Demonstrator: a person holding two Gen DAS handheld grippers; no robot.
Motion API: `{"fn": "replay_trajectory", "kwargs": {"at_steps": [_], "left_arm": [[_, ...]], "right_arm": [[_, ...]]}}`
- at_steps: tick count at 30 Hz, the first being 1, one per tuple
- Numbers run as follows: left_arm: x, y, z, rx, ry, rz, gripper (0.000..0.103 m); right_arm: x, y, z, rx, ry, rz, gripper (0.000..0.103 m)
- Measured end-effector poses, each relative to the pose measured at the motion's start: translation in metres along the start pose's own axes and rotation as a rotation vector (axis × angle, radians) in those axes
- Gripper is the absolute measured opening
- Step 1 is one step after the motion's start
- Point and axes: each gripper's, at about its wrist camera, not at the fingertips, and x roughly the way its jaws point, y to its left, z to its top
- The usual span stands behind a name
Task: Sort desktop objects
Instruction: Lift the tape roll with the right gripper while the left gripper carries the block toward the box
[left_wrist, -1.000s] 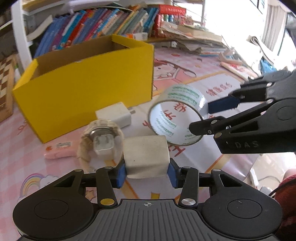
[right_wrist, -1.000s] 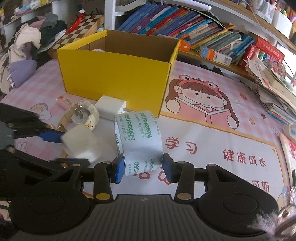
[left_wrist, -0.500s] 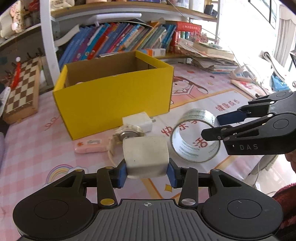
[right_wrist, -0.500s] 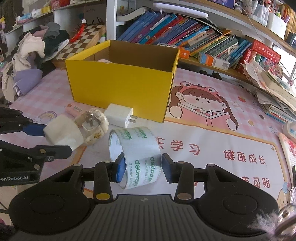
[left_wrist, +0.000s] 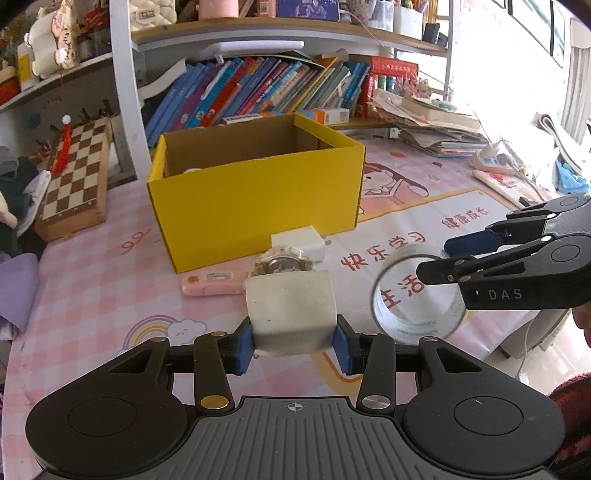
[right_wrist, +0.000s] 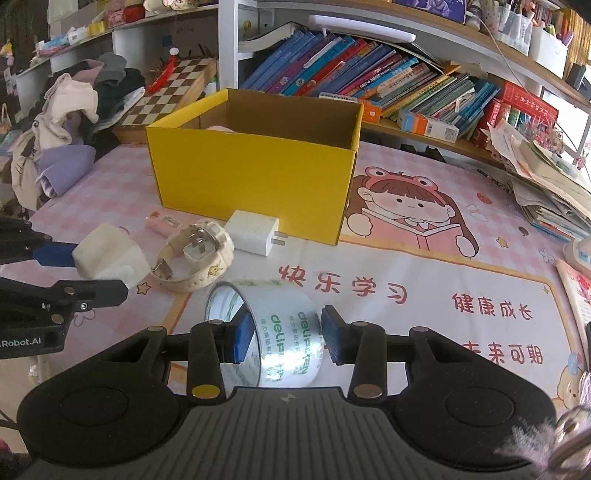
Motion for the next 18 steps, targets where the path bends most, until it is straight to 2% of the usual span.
{"fn": "replay_trajectory", "kwargs": {"at_steps": [4, 5, 6, 13, 15, 18], "left_arm": [[-0.002, 0.001, -0.002, -0.002, -0.001, 0.004, 0.041], [-0.002, 0.001, -0.003, -0.003, -0.002, 0.006, 0.041], [-0.002, 0.001, -0.003, -0.003, -0.002, 0.007, 0.041], [-0.005, 0.003, -0.007, -0.008, -0.001, 0.015, 0.041], [-0.005, 0.004, -0.008, -0.010, 0.003, 0.017, 0.041], [-0.005, 0.005, -0.008, -0.011, 0.001, 0.023, 0.041]], "right_arm": [[-0.001, 0.001, 0.000, 0.004, 0.003, -0.003, 0.030], [0.000, 0.001, 0.000, 0.002, 0.015, 0.004, 0.022], [0.003, 0.001, -0.001, 0.002, 0.034, 0.008, 0.020], [0.018, -0.004, -0.010, 0.044, 0.124, 0.010, 0.019], [0.021, -0.006, -0.011, 0.058, 0.135, 0.014, 0.013], [0.023, -0.008, -0.011, 0.069, 0.140, 0.017, 0.011]]}}
